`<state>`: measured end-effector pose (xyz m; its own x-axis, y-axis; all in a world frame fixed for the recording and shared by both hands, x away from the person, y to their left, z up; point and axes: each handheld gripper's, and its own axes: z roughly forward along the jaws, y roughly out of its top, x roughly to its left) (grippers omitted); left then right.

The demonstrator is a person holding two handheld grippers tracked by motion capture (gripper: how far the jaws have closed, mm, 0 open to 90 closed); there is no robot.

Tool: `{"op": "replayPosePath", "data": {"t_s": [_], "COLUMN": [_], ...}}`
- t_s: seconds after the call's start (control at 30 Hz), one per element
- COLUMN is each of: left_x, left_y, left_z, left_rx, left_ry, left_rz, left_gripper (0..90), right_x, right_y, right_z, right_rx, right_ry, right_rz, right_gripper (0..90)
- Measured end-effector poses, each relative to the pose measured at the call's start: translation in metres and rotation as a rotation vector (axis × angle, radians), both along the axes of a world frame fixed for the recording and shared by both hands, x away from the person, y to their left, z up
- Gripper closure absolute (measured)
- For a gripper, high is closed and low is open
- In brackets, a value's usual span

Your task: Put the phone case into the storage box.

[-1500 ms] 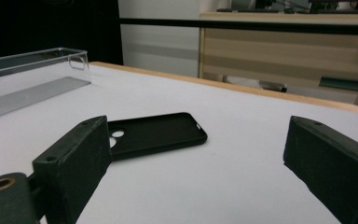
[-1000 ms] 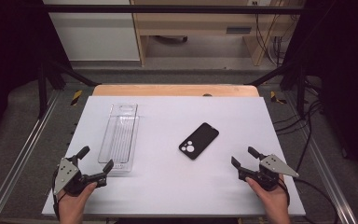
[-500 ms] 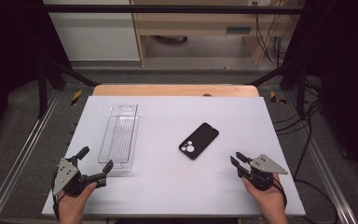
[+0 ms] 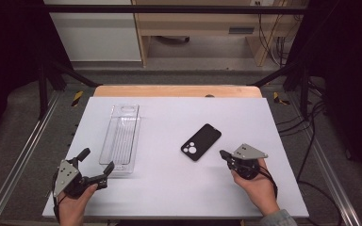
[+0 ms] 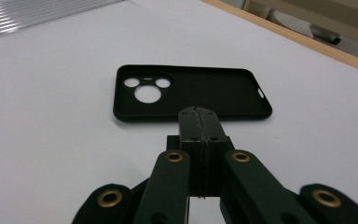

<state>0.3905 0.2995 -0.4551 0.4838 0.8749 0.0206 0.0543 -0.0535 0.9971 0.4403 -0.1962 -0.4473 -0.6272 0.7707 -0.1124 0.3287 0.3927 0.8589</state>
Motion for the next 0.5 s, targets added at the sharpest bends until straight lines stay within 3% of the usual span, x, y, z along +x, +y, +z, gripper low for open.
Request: {"op": "replayPosePath", "data": {"t_s": [0.17, 0.5], "left_x": [0.0, 0.0], "left_y": [0.0, 0.0], "left_z": [0.0, 0.0], "left_rx": [-0.001, -0.001], "left_ry": [0.002, 0.003], "left_rz": [-0.004, -0.002], "left_gripper": [0.6, 0.7], "right_x": [0.008, 0.017], "right_y": [0.01, 0.023], "right_z": [0.004, -0.002], "right_rx": [-0.016, -0.02], "right_ry": [0.023, 0.056], "right_rz": [0.02, 0.047], "right_gripper": [90.0, 90.0]}}
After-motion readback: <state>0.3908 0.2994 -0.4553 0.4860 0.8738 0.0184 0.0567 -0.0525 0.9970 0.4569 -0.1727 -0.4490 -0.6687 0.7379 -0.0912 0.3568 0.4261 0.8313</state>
